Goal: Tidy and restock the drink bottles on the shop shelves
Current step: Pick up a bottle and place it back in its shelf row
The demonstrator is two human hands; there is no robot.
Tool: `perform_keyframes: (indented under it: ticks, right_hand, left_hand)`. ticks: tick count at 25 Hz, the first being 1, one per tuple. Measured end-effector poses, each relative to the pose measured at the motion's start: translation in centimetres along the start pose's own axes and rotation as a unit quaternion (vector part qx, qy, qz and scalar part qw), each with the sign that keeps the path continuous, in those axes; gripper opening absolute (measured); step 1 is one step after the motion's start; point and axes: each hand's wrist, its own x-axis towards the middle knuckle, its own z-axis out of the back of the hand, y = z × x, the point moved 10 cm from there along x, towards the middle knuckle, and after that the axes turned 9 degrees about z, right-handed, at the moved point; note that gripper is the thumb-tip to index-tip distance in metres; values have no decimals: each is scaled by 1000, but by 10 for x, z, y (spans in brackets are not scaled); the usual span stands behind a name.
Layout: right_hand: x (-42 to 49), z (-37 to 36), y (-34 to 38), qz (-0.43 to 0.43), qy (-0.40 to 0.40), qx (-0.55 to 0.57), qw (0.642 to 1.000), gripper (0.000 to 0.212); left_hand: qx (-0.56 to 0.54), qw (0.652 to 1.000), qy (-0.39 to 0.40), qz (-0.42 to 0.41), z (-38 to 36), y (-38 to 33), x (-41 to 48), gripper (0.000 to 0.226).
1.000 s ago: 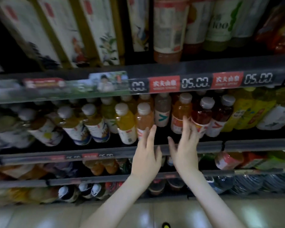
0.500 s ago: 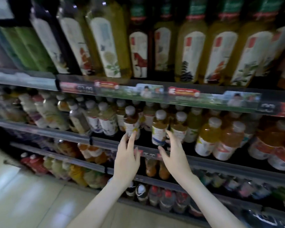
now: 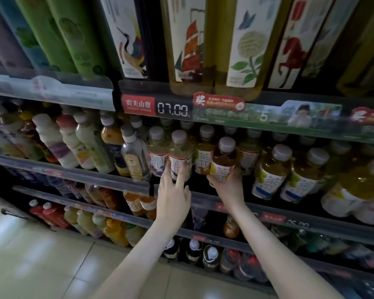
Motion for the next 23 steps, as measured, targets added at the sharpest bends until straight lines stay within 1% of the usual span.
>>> perform_keyframes:
  ticks: [2,3,6,8,10,12,13,14,18,21,23]
  right_hand:
    - [7,-2,-7,-7,-41,11,999,96]
    - [7,0,-6,-6,-60,13,998,92]
    - [2,7,-7,-11,-101,23,995,68]
    - [-10,18,-9,-13,-140,34,989,52]
    - [-21,30,-10,-21,-184,51,981,50]
    - [-24,36,-12,-22,-206,62,976,52]
    - [-23,37,-11,-16,-202,58,978,51]
    - [-20,35,-9,-8,-187,47,981,50]
    - [-3,15,-3,30,-97,-9,995,42]
    - [10,6,-5,30,-77,-4,997,56]
    - [15,5,-6,25,-64,3,998,62]
  left_hand:
    - [-6,1000,11,10,-6,10,11,73]
    - [-13,1000,17,16,-9,14,17,74]
    - [-57,998,2,15,-11,16,32,79]
    - [-81,996,-18,29,-15,15,41,84]
    - [-106,991,-29,80,-19,17,49,85]
    - [-135,977,-14,164,-24,23,54,82]
    - [-136,972,-16,189,-24,25,55,80]
    - [-131,971,-24,196,-22,24,56,79]
    - [-115,975,-64,178,-25,22,54,78]
    - [-93,980,-64,166,-27,19,55,81]
    - [-83,982,-51,165,-30,15,55,81]
